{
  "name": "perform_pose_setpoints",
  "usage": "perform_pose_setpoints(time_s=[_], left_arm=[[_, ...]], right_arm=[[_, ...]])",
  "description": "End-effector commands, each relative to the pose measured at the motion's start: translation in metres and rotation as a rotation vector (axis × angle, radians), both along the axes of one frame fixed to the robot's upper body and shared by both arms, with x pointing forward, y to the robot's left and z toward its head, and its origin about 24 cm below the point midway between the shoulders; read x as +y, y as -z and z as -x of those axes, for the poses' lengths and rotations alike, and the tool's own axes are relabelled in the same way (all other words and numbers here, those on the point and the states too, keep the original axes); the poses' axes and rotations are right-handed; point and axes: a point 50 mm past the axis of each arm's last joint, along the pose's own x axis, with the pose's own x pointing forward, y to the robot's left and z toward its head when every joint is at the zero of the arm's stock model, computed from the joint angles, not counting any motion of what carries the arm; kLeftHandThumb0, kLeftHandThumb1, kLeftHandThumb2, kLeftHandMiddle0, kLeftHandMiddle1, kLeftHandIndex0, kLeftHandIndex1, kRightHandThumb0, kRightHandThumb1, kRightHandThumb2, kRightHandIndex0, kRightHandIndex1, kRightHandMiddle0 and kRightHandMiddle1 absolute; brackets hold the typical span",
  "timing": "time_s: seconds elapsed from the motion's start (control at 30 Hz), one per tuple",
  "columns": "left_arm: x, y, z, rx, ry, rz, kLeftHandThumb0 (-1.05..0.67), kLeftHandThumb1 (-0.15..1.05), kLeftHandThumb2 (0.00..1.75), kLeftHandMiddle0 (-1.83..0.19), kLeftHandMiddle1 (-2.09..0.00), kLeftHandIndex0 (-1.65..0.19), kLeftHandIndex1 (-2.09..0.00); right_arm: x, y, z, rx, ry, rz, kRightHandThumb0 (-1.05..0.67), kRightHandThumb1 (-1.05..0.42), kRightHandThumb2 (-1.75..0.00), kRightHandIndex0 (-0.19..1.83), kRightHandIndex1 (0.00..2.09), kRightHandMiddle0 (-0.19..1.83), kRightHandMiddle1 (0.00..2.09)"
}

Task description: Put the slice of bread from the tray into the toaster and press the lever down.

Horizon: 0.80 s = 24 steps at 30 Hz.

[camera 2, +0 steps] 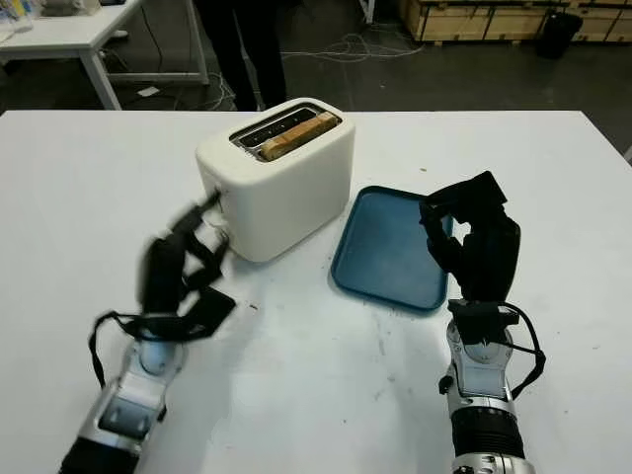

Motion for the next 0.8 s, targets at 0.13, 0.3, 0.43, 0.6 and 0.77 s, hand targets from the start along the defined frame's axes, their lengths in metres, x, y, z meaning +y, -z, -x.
perform_pose_setpoints(time_s=[0.13,0.3,0.43,0.6,0.77], left_arm=[[0.004,-0.004,0.000,-0.049,-0.032,0.033,-0.40,0.92,0.28,-0.88,-1.75,-0.93,-0.08],[0.004,-0.013,0.002,-0.105,-0.017,0.062,-0.42,0.92,0.32,-0.89,-1.75,-0.95,-0.09],[0.007,-0.024,0.004,-0.141,-0.001,0.066,-0.42,0.92,0.35,-0.88,-1.75,-1.00,-0.13],[0.012,-0.034,0.004,-0.090,0.024,0.084,-0.45,0.92,0.33,-0.69,-1.73,-1.04,-0.21],[0.014,-0.034,0.005,-0.056,0.044,0.152,-0.44,0.92,0.30,-0.56,-1.63,-0.61,-1.00]], right_arm=[[0.001,-0.002,-0.001,0.001,-0.002,0.006,-0.56,-0.92,-0.28,0.59,1.75,0.40,1.68],[0.002,-0.003,-0.002,0.001,-0.013,0.003,-0.54,-0.92,-0.28,0.57,1.75,0.37,1.68],[0.005,-0.003,-0.004,-0.005,-0.034,-0.002,-0.53,-0.92,-0.29,0.58,1.75,0.39,1.62],[0.010,-0.007,-0.009,0.006,-0.045,-0.031,-0.53,-0.92,-0.30,0.58,1.74,0.54,1.34],[0.013,-0.013,-0.017,0.004,-0.025,-0.043,-0.50,-0.92,-0.30,0.64,1.65,0.63,1.17]])
